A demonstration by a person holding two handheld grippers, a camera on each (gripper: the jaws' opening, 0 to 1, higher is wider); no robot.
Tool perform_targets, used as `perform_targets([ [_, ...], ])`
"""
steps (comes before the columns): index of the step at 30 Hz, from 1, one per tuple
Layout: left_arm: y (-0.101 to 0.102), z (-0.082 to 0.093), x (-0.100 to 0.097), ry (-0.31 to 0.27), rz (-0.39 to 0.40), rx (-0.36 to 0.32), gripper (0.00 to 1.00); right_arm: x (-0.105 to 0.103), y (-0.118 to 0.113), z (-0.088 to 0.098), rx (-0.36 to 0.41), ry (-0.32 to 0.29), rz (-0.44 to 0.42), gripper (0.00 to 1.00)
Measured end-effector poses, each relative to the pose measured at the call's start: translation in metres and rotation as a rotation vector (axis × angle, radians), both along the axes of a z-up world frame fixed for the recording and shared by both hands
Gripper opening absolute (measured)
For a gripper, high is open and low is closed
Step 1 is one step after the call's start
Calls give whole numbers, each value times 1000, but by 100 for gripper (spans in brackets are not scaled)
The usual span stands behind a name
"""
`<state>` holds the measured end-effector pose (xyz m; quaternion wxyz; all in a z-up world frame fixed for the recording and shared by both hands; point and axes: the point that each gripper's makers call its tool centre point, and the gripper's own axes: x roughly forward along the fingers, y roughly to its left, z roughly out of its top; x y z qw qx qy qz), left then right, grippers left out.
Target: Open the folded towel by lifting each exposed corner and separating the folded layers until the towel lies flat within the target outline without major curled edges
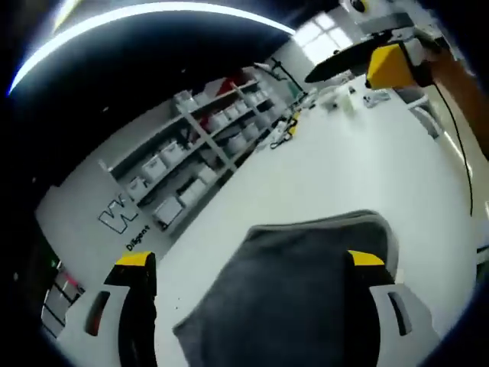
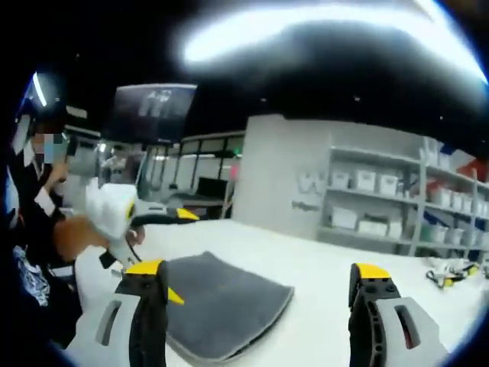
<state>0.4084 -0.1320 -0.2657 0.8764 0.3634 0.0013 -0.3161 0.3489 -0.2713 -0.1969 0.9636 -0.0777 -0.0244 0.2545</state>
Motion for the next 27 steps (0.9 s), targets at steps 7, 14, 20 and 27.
perform_targets([
  [7,-11,7,-22,-65,-12,24,100,13,-8,33,-28,-29,38,98],
  [14,-16,2,-23,-122,11,67,100,58,-55,76,10,-112,-63,95],
  [20,-14,-8,-20,-140,22,120,100,85,-64,107,82,-147,-82,95],
  [27,-17,-9,-20,-149,25,134,100,102,-26,118,-38,-142,47,93],
])
